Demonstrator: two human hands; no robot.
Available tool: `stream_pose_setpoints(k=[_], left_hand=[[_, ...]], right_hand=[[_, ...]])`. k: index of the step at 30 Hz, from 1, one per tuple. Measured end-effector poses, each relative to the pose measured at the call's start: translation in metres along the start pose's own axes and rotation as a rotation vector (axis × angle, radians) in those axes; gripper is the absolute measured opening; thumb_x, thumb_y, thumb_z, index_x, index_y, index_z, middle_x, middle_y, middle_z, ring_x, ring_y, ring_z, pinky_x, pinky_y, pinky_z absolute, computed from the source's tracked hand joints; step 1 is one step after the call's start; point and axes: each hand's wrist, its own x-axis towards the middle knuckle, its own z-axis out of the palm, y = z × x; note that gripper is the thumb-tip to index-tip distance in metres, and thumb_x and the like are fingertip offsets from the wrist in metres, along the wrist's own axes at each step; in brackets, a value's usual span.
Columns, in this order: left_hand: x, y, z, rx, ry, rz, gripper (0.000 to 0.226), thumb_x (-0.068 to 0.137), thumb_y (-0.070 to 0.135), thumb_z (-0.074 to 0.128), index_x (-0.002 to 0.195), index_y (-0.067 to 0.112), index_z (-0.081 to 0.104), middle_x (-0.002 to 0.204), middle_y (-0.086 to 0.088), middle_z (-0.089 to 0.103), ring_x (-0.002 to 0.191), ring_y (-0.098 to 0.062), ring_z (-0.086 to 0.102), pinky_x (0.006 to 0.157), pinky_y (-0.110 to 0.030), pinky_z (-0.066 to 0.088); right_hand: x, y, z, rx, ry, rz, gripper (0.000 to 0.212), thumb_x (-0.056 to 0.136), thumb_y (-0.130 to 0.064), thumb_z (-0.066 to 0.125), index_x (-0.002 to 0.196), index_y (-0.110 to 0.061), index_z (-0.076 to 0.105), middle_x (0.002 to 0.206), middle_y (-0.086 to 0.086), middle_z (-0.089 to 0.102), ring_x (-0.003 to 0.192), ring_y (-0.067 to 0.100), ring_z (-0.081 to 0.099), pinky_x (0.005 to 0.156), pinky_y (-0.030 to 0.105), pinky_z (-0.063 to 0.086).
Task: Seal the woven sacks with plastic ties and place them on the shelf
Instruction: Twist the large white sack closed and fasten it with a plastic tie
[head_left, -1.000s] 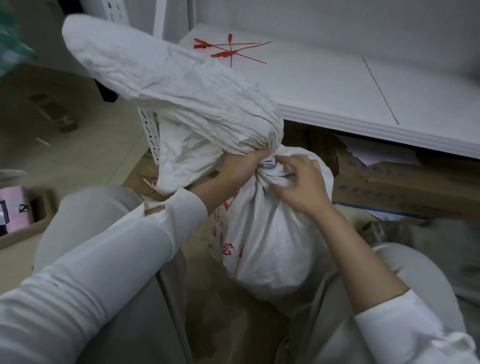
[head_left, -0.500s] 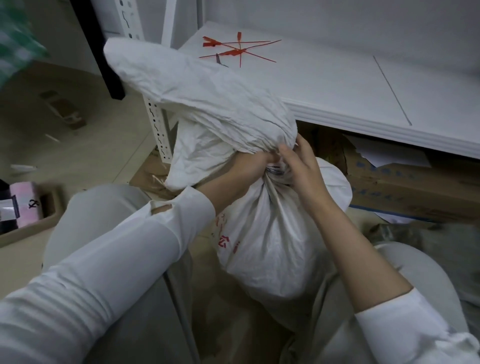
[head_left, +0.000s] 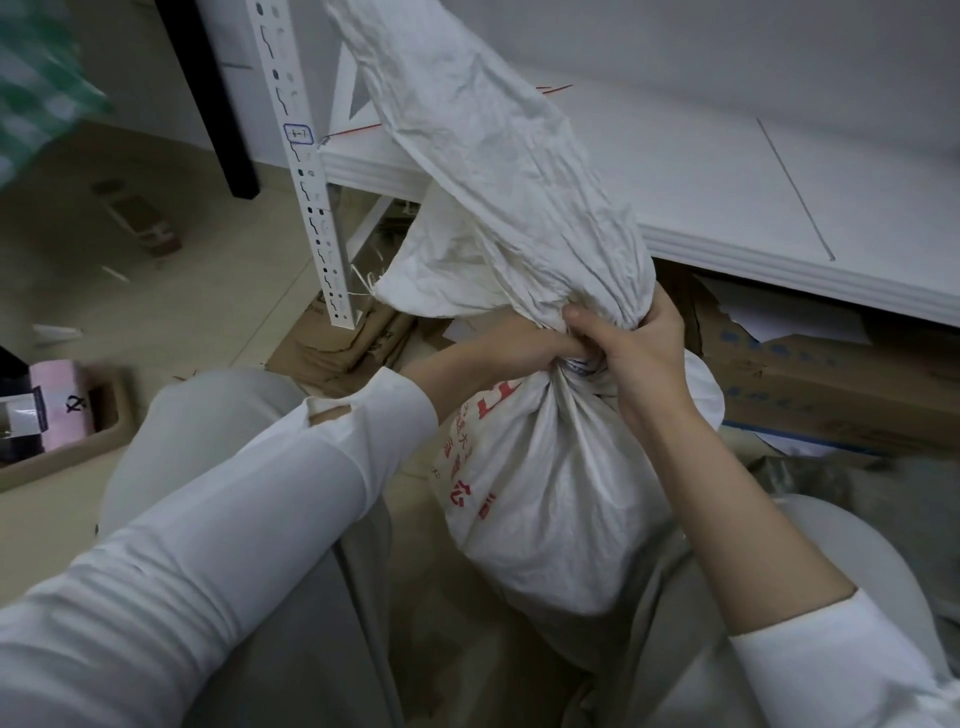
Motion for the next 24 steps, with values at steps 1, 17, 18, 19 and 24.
stream_pose_setpoints(k=[1, 17, 18, 19, 24], left_hand=[[-0.001, 0.001, 0.002, -0.017, -0.011, -0.011, 0.025, 0.085, 0.003, 0.063, 0.109, 0.0, 0.067, 0.108, -0.015, 0.069, 0.099, -0.025, 0.067, 0.087, -0.038, 0.054], [-0.007, 0.008, 0.007, -0.012, 0.018, -0.15, 0.017, 0.087, -0.006, 0.056, 0.097, 0.007, 0.061, 0.09, -0.009, 0.061, 0.084, -0.017, 0.058, 0.079, -0.03, 0.051], [-0.006, 0.007, 0.008, 0.016, 0.025, -0.173, 0.013, 0.087, -0.004, 0.057, 0.091, 0.008, 0.06, 0.091, -0.011, 0.059, 0.085, -0.019, 0.057, 0.081, -0.033, 0.049], [-0.005, 0.007, 0.01, 0.044, 0.038, -0.203, 0.01, 0.087, -0.001, 0.057, 0.085, 0.009, 0.057, 0.088, -0.012, 0.057, 0.082, -0.021, 0.055, 0.078, -0.034, 0.048], [-0.005, -0.001, 0.018, -0.076, 0.108, -0.27, 0.012, 0.081, 0.004, 0.058, 0.079, 0.013, 0.05, 0.077, -0.012, 0.045, 0.068, -0.021, 0.04, 0.059, -0.03, 0.031]], right_hand=[[0.001, -0.001, 0.0, -0.019, 0.018, -0.02, 0.057, 0.066, -0.002, 0.084, 0.117, -0.011, 0.061, 0.112, 0.005, 0.069, 0.104, 0.018, 0.067, 0.091, 0.044, 0.055], [0.002, -0.007, 0.006, -0.422, 0.04, -0.183, 0.062, 0.053, -0.035, 0.089, 0.105, -0.016, 0.06, 0.099, -0.007, 0.066, 0.094, 0.007, 0.063, 0.083, 0.031, 0.054], [0.002, -0.007, 0.007, -0.448, 0.052, -0.209, 0.058, 0.056, -0.035, 0.088, 0.101, -0.013, 0.06, 0.094, -0.005, 0.066, 0.089, 0.008, 0.063, 0.076, 0.029, 0.054], [0.002, -0.005, 0.008, -0.47, 0.062, -0.239, 0.051, 0.059, -0.034, 0.087, 0.095, -0.011, 0.059, 0.087, -0.003, 0.065, 0.081, 0.01, 0.061, 0.068, 0.028, 0.051], [0.006, 0.004, 0.007, -0.557, 0.157, -0.34, 0.027, 0.07, -0.026, 0.065, 0.071, -0.022, 0.038, 0.065, -0.007, 0.046, 0.066, 0.017, 0.044, 0.054, 0.031, 0.033]])
